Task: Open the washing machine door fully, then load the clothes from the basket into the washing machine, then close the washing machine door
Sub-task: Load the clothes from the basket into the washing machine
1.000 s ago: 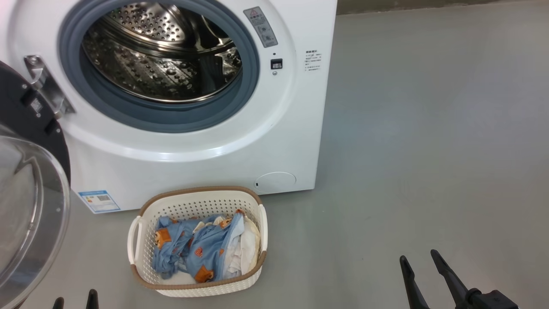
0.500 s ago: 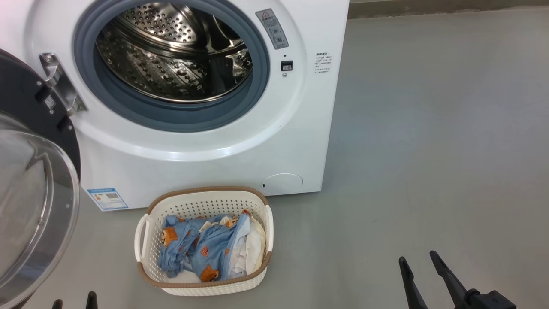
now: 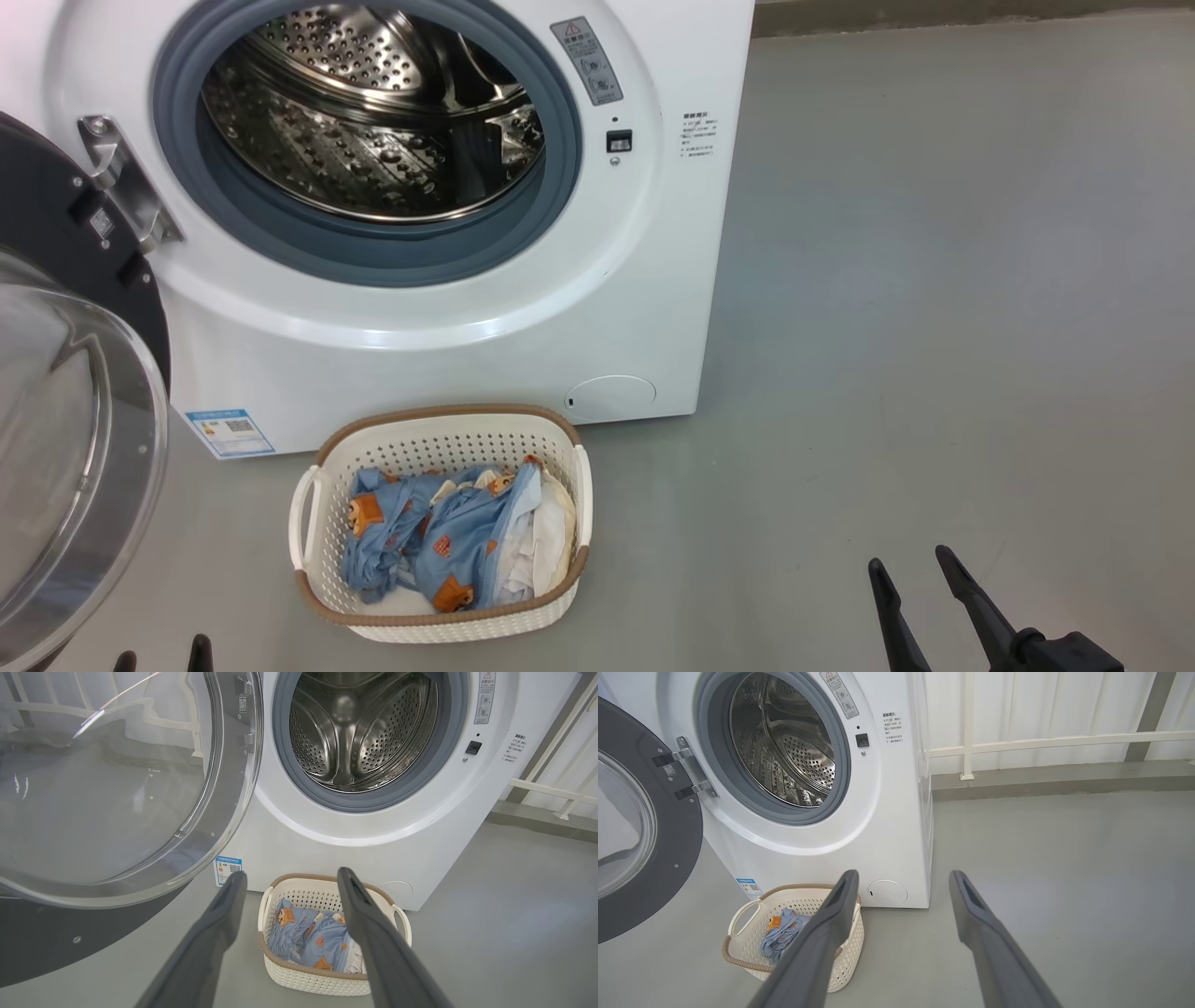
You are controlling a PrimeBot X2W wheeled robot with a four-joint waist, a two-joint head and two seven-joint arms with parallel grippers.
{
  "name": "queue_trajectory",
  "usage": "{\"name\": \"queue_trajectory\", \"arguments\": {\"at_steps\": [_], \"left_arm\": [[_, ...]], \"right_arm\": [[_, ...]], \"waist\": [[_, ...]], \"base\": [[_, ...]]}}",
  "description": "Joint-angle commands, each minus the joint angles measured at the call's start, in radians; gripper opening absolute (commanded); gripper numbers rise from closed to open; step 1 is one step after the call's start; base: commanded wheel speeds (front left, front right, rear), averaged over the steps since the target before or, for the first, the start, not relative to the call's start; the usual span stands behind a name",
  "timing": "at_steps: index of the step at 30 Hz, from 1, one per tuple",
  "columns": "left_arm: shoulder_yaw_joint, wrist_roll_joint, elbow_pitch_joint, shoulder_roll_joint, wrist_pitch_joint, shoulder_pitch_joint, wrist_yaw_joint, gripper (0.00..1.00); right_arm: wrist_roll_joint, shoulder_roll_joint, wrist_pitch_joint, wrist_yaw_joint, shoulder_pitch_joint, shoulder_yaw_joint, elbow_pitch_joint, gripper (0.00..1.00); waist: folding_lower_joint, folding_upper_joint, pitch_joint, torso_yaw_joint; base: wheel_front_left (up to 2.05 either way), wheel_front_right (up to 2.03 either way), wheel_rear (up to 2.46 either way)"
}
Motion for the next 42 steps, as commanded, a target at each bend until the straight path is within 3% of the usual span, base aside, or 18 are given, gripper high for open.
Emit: {"name": "queue_trajectory", "arguments": {"at_steps": [1, 17, 27, 42], "left_arm": [[0.036, 0.008, -0.016, 0.011, -0.01, -0.047, -0.003, 1.0], [0.028, -0.026, 0.001, 0.028, -0.01, -0.054, -0.003, 1.0], [0.059, 0.025, -0.004, 0.004, -0.01, -0.059, -0.002, 1.0], [0.049, 0.009, -0.008, 0.014, -0.01, -0.06, -0.003, 1.0]], "right_arm": [[-0.006, -0.012, -0.012, 0.002, -0.023, 0.022, -0.023, 1.0], [-0.006, -0.012, -0.012, 0.002, -0.024, 0.024, -0.027, 1.0], [-0.004, -0.012, -0.012, 0.002, -0.026, 0.024, -0.027, 1.0], [-0.003, -0.012, -0.012, 0.002, -0.034, 0.027, -0.028, 1.0]], "waist": [[0.0, 0.0, 0.001, 0.0], [0.0, 0.0, 0.013, 0.005], [0.0, 0.0, 0.02, 0.007], [0.0, 0.0, 0.041, 0.016]], "base": [[0.0, 0.0, 0.0], [0.57, -0.73, 0.16], [1.35, -1.39, 0.04], [0.12, -0.12, 0.0]]}}
